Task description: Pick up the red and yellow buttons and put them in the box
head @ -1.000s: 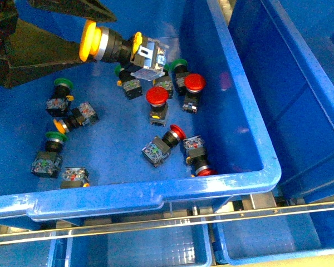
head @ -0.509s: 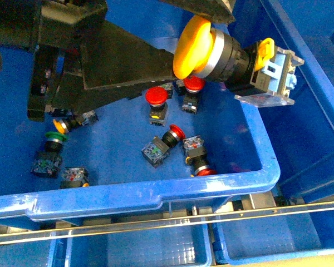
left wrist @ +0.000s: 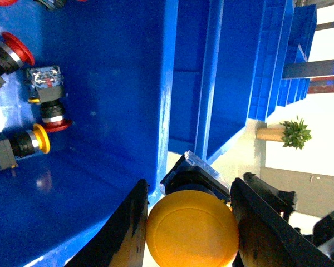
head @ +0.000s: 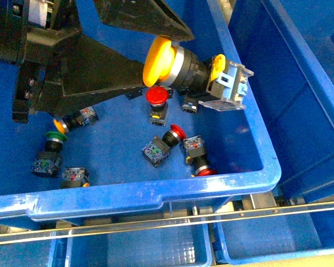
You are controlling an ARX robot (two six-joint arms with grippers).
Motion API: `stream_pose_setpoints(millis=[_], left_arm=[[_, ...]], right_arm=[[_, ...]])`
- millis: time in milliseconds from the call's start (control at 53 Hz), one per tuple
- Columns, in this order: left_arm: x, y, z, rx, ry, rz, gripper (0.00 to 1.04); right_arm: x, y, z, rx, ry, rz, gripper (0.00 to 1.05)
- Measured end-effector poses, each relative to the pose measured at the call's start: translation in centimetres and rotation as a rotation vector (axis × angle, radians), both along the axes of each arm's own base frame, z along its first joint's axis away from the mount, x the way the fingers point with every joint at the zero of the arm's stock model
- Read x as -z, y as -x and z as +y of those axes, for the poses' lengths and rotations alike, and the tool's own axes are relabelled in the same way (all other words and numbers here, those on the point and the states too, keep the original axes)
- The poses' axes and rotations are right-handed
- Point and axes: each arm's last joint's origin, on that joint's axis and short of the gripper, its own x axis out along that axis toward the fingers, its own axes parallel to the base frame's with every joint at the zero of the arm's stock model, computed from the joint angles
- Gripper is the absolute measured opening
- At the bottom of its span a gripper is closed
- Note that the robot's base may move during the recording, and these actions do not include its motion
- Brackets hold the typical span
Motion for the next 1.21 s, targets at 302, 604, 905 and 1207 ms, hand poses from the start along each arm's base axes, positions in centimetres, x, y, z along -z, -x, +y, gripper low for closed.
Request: stream_pose_setpoints(millis=[302, 604, 905, 1207], left_arm=[[0.2, 0.0, -0.5, 0.011, -0.004, -0.003, 0.36], [-0.7, 0.6, -3.1, 0.06, 0.032, -0.032, 0.36], [-0.1, 0.9, -4.6, 0.084, 0.025, -0.019, 0.36], [0.5, 0.9, -5.2, 0.086, 0.018, -0.016, 0.36]], right_arm=[[-0.8, -2.1, 1.6, -0.231, 0.104, -0.044, 0.98], [-0.8, -3.2, 2.7, -0.328, 0.156, -0.071, 0.98], [-0.9, -4.8, 2.9, -0.351, 0.19, -0.126, 0.98], [-1.0, -6.3, 2.8, -0.357, 0.21, -0.134, 0.98]])
